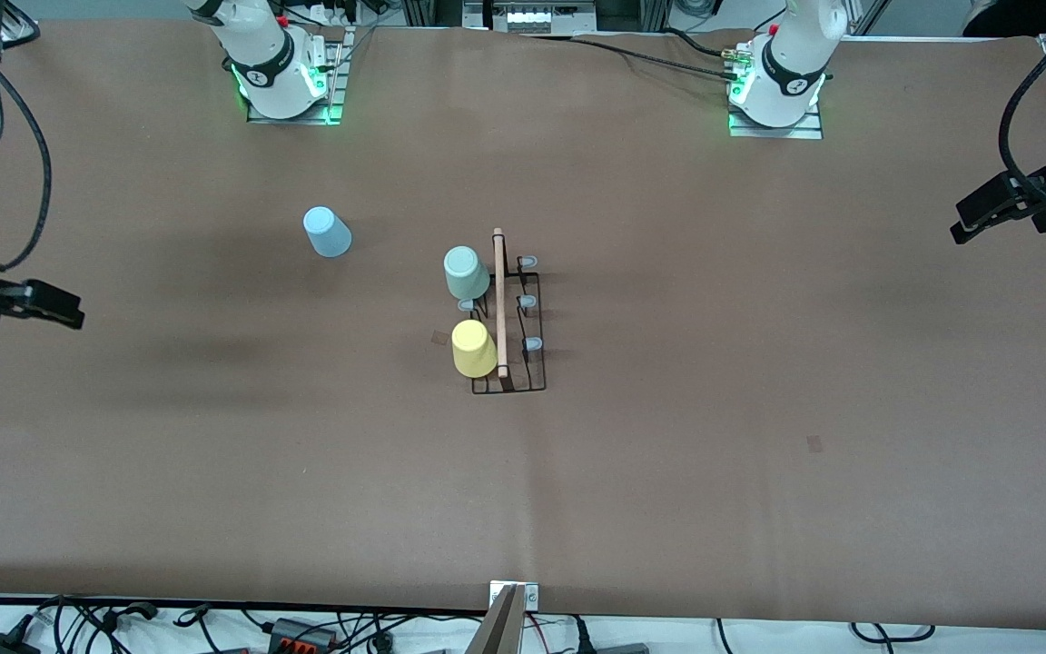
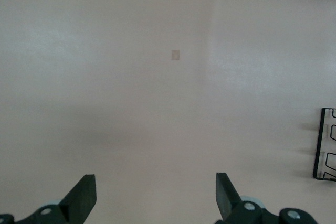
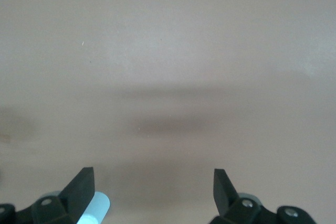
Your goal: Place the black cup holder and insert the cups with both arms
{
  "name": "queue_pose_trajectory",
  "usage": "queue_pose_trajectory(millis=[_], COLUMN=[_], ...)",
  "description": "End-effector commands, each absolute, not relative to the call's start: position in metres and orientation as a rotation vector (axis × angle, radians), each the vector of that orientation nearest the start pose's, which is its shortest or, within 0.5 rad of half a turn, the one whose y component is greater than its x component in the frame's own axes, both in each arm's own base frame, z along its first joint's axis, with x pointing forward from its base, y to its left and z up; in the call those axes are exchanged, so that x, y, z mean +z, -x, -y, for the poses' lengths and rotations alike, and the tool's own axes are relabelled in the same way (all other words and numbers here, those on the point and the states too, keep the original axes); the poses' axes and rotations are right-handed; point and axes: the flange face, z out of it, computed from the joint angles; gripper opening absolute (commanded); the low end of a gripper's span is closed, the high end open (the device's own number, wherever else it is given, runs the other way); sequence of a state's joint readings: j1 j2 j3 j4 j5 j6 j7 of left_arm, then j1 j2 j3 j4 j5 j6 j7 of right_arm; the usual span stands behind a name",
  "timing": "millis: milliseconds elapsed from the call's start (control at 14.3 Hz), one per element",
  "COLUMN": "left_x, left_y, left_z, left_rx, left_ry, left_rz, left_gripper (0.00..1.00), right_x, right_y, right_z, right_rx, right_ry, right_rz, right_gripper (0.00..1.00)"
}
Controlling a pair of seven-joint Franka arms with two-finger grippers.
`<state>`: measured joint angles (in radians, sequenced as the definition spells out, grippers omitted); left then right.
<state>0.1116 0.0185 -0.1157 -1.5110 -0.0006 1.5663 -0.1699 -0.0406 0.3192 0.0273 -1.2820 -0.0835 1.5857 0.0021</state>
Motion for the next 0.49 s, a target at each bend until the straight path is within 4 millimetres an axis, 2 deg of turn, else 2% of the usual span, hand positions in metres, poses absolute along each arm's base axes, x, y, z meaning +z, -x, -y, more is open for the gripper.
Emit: queue_pose_trajectory(millis=[0,280,421], left_x=[0.644,0.644,0.644], left_y=[-0.557,-0.557,-0.557], left_z=[-0.001,-0.003,-0.009], left_rx=[-0.049,-0.049,-0.049], left_ry=[3.152,3.151,3.150], left_rz=[0.249,0.254,0.268], left_gripper=[1.00,1.00,1.00], right_x=[0.564,0.555,0.558], right_y=[-0.620,-0.578,-0.570], right_z=[0.022,0.022,0.022], right_rx=[0.022,0.014,0.029], right_ry=[3.205,3.205,3.205], right_rz=[-0.003,-0.005,-0.009], right_gripper=[1.00,1.00,1.00])
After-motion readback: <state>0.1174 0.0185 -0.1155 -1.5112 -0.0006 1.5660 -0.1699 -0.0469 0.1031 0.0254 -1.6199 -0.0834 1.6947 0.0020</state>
